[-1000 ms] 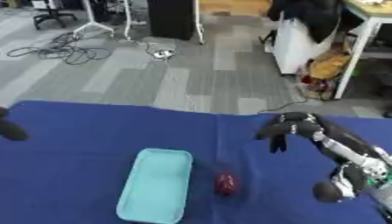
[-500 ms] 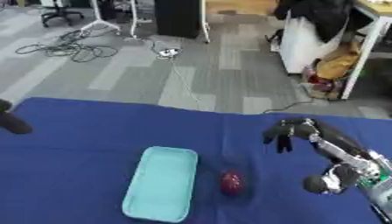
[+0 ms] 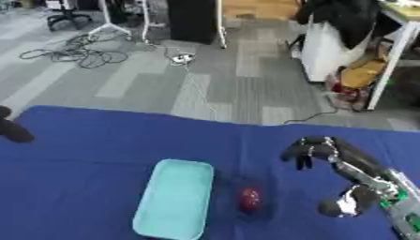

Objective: Pick up objects on the table and place them in the box.

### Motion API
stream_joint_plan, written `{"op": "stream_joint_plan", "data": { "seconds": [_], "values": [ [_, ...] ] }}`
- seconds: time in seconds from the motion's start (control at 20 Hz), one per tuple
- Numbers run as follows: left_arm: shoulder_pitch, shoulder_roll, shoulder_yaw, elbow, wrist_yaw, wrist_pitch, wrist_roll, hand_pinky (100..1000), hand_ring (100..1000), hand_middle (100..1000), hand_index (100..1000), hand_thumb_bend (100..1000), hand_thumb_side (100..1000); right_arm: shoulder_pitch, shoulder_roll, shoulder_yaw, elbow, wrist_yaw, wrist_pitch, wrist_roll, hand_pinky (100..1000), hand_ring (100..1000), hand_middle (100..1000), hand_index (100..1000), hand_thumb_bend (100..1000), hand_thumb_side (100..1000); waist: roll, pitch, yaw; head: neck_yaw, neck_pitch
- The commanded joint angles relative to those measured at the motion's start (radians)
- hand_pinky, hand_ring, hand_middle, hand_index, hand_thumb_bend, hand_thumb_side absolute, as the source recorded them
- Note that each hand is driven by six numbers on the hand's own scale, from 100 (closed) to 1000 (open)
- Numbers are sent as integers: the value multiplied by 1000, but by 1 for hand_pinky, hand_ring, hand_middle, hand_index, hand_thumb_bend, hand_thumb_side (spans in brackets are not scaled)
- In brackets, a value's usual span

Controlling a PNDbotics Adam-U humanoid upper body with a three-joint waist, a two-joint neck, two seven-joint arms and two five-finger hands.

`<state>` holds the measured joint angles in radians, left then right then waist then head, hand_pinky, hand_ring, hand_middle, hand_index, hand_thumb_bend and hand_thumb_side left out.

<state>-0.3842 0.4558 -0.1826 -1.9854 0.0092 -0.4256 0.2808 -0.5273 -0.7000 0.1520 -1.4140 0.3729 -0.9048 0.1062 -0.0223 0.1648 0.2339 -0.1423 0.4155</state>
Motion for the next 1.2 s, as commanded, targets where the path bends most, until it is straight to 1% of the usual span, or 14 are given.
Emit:
{"op": "stream_joint_plan", "data": {
  "seconds": [0.05,0.2,0.25,0.35,0.4,0.45,0.55,0.7,0.8,0.95,1.2],
  "values": [
    [-16,5,1,-15,5,-3,-3,467,497,617,734,429,815,-20,9,9,13,55,-2,-48,317,447,638,830,609,969,1,-13,2,-26,-28],
    [-18,4,1,-15,6,-4,-4,467,497,617,734,429,815,-27,32,21,37,96,-2,-70,322,453,656,858,619,970,3,-11,2,-43,-48],
    [-19,4,1,-15,6,-4,-4,467,497,617,734,429,815,-30,38,23,46,110,-2,-76,322,454,661,864,619,953,3,-10,2,-47,-53],
    [-21,2,1,-15,7,-5,-4,467,497,616,734,429,815,-38,50,24,63,136,-2,-94,325,458,667,869,623,972,5,-8,3,-55,-63],
    [-22,1,2,-15,7,-6,-4,467,497,616,734,429,815,-44,54,22,71,150,-2,-109,326,461,671,865,611,962,6,-7,3,-57,-67],
    [-23,0,2,-15,7,-6,-4,467,497,616,734,429,815,-50,58,19,76,167,-2,-129,326,462,668,859,615,978,6,-6,4,-59,-70],
    [-25,-2,1,-15,8,-6,-4,467,497,616,734,429,815,-60,65,10,88,202,-2,-185,325,462,662,853,610,975,7,-4,5,-60,-76],
    [-27,-5,0,-15,9,-6,-5,467,497,616,734,429,815,-74,80,2,125,260,3,-274,324,461,656,850,600,957,9,-2,9,-61,-77],
    [-29,-7,0,-15,10,-6,-6,467,497,616,734,429,815,-88,92,1,163,307,15,-321,324,462,658,849,600,958,9,-2,12,-63,-72],
    [-32,-9,-1,-15,12,-7,-8,467,497,616,734,429,816,-109,108,6,203,377,20,-371,327,466,661,844,597,967,10,-1,14,-75,-64],
    [-34,-11,-2,-15,15,-8,-10,467,497,616,734,429,817,-133,127,26,207,480,0,-442,337,481,670,824,578,984,10,-1,15,-96,-64]
  ]
}}
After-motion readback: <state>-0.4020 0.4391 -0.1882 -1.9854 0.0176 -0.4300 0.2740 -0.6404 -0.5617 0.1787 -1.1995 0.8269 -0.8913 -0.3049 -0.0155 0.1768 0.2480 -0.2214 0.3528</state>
